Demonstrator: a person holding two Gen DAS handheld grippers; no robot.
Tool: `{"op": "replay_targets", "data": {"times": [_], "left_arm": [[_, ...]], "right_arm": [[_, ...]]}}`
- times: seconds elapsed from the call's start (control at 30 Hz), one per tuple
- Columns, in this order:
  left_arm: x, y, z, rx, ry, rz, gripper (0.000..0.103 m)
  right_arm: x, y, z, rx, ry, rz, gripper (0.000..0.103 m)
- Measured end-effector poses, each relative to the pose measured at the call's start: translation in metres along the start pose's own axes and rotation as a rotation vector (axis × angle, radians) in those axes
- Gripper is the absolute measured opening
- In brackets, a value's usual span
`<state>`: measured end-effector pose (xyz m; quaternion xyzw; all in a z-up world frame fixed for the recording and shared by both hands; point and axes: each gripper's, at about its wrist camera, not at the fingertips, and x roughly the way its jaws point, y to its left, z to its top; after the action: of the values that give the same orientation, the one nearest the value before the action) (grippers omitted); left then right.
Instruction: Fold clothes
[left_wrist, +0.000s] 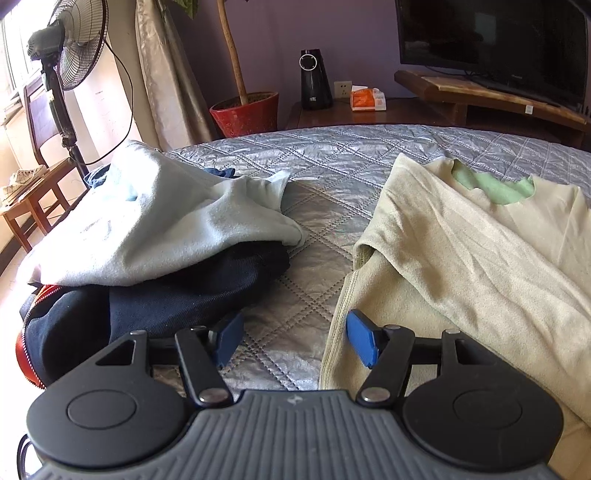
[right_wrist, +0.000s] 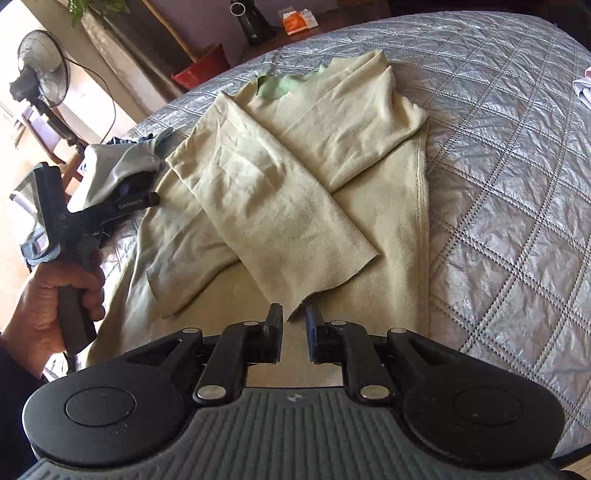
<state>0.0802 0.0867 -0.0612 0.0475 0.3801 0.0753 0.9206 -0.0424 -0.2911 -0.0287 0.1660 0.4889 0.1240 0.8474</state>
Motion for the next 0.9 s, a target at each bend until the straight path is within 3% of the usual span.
{"op": "replay_targets", "data": {"times": [0.17,0.27,0.33,0.37,0.53,0.6,0.67,0.77,0.9], "left_arm": [[-0.002,0.003,0.002,-0.019,-0.024,0.029,0.056],[0.002,0.002,0.0,-0.007,-0.001,0.043,0.056],[0.006,0.002,-0.001,0.006,0.02,0.054,0.056],[0.007,0.002,-0.002,0.012,0.031,0.06,0.056],[0.003,0.008,0.0,-0.037,0.018,0.042,0.056],[0.002,0.009,0.0,-0.052,0.015,0.034,0.056],[0.002,0.007,0.0,-0.039,0.019,0.035,0.056],[0.002,0.006,0.0,-0.037,0.017,0.03,0.056],[0.002,0.007,0.001,-0.045,0.018,0.018,0.056]], "right_arm": [[0.002,0.026,0.035,-0.184,-0.123,-0.039,0.021],[0.036,0.037,0.046,-0.293,-0.102,-0.076,0.021],[0.062,0.038,0.043,-0.367,-0.013,-0.099,0.025],[0.068,0.042,0.038,-0.436,-0.011,-0.107,0.028],[0.047,0.054,0.086,-0.36,-0.131,0.039,0.032],[0.05,0.064,0.126,-0.328,-0.159,0.097,0.039],[0.066,0.079,0.175,-0.299,-0.104,0.203,0.045],[0.1,0.102,0.237,-0.294,-0.028,0.283,0.05],[0.152,0.105,0.295,-0.172,0.058,0.298,0.059]]}}
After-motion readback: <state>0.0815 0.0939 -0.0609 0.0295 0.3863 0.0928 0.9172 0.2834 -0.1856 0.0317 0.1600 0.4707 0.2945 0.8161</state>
